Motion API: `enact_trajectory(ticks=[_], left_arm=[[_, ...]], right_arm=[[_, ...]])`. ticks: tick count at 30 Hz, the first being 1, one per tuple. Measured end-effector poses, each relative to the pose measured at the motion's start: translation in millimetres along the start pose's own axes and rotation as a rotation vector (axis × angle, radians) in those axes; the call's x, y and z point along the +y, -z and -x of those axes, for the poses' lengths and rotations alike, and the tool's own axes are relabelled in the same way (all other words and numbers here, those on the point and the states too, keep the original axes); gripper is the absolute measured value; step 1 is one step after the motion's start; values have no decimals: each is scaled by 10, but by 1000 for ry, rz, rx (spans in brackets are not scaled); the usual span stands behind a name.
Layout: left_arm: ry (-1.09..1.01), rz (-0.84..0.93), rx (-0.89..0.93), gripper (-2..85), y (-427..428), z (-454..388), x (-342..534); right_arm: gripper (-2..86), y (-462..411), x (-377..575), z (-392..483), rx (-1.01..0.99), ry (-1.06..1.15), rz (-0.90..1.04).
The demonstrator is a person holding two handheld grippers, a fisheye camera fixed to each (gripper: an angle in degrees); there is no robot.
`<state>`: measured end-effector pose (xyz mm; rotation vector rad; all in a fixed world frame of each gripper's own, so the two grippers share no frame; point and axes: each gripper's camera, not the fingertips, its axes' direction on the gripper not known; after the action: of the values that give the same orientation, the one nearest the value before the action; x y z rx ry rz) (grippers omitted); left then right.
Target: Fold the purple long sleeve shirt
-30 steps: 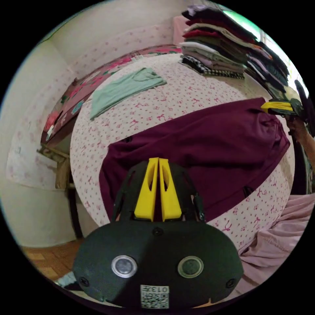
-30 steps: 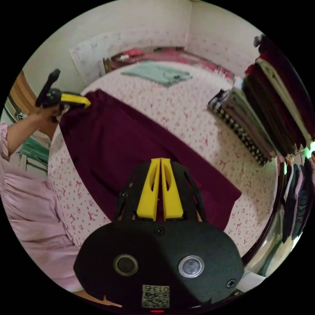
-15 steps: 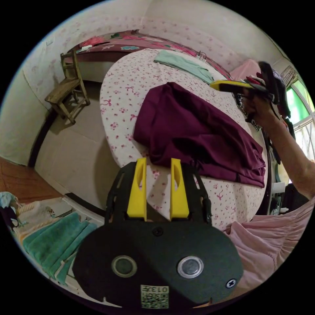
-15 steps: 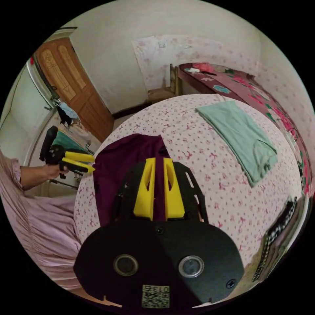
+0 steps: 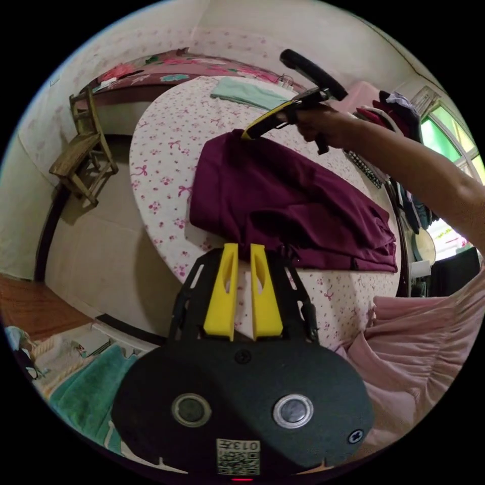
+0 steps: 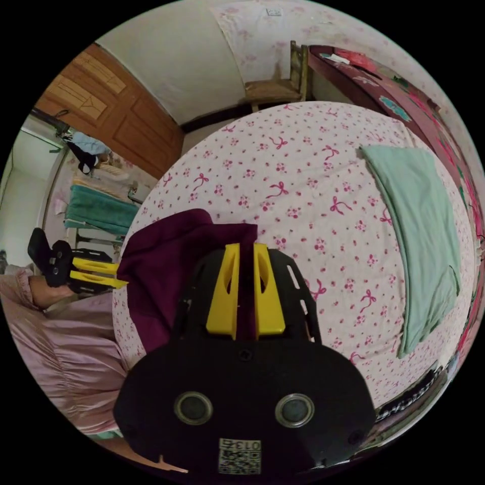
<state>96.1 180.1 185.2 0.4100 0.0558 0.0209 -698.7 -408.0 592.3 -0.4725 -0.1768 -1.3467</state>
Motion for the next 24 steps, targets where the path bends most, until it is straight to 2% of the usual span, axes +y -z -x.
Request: enact_trajectory(ticks=[4, 8, 13, 19, 24], left_arm=[[-135, -70, 72, 34, 296, -242, 47], [-364, -128, 187, 32, 526, -793, 46], [-562, -134, 308, 31, 474, -1607, 14], [-733, -76, 431, 32, -10, -2741, -27], [-912, -6, 400, 31, -498, -3738, 66]], right_arm=[[28, 270, 240, -15, 20, 18, -92], [25, 870, 924, -10, 30, 69, -279], [22, 1576, 2369, -210, 43, -2, -460], [21, 1734, 4153, -534, 95, -203, -466], [20, 1615, 5392, -755, 87, -348, -508]])
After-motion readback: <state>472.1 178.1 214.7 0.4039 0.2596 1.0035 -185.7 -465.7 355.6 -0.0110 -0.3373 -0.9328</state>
